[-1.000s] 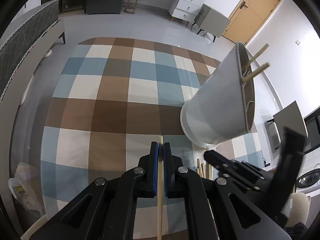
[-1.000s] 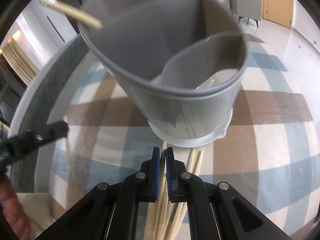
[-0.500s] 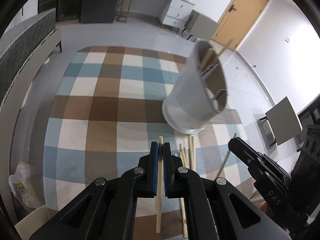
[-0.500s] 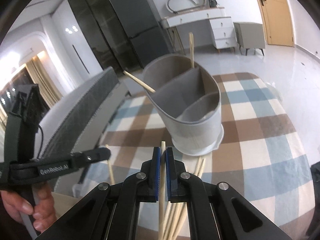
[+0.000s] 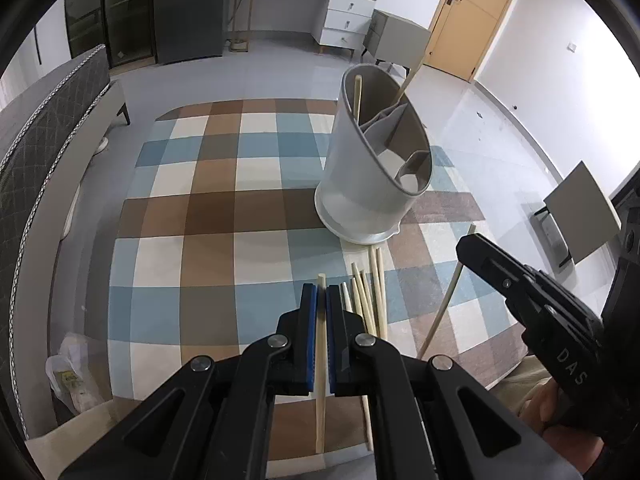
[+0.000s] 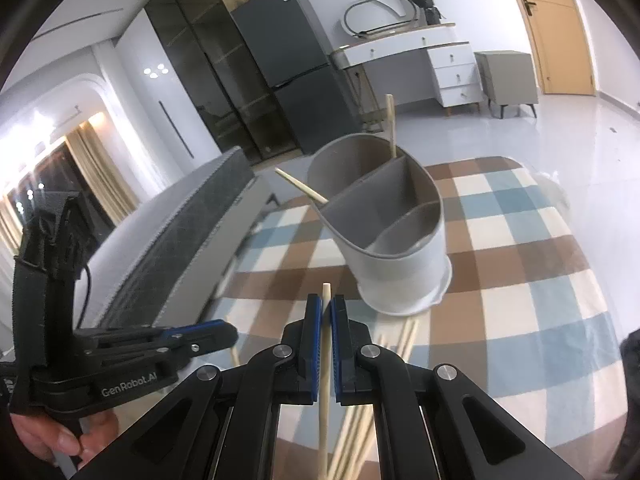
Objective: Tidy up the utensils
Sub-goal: 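Lift both held chopsticks and carry them above the grey holder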
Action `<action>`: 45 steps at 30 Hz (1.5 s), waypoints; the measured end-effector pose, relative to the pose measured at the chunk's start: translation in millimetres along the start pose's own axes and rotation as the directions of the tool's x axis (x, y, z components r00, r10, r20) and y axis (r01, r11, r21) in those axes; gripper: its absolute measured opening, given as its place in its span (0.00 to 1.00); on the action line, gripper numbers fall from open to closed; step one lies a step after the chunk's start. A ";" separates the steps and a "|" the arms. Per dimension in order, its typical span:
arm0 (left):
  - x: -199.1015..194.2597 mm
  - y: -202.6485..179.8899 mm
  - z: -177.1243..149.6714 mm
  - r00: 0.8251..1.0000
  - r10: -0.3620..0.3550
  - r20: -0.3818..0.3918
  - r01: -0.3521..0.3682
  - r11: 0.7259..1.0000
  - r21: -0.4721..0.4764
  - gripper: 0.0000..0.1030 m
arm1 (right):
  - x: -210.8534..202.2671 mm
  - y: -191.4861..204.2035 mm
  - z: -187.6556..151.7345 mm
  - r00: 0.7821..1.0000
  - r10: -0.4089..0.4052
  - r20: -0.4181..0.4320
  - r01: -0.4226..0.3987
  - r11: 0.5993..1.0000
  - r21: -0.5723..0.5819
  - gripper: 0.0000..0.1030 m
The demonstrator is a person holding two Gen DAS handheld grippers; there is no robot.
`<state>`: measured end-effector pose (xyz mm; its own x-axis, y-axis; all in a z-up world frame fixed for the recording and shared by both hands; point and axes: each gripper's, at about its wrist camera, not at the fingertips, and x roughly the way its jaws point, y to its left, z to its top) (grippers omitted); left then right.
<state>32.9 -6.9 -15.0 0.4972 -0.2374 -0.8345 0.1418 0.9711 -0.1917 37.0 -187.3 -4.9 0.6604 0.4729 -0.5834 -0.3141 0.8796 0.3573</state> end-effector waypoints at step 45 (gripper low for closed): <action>-60.6 -27.7 200.7 0.946 -0.133 0.296 0.123 0.991 0.051 0.00 | -22.7 4.9 200.7 0.916 -0.016 0.401 0.047 0.997 -0.068 0.04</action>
<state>170.6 -24.0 144.6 0.7047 -0.3602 -0.6113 0.2457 0.9321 -0.2661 157.4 -204.4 156.5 0.8832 0.3984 -0.2475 -0.3287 0.9022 0.2792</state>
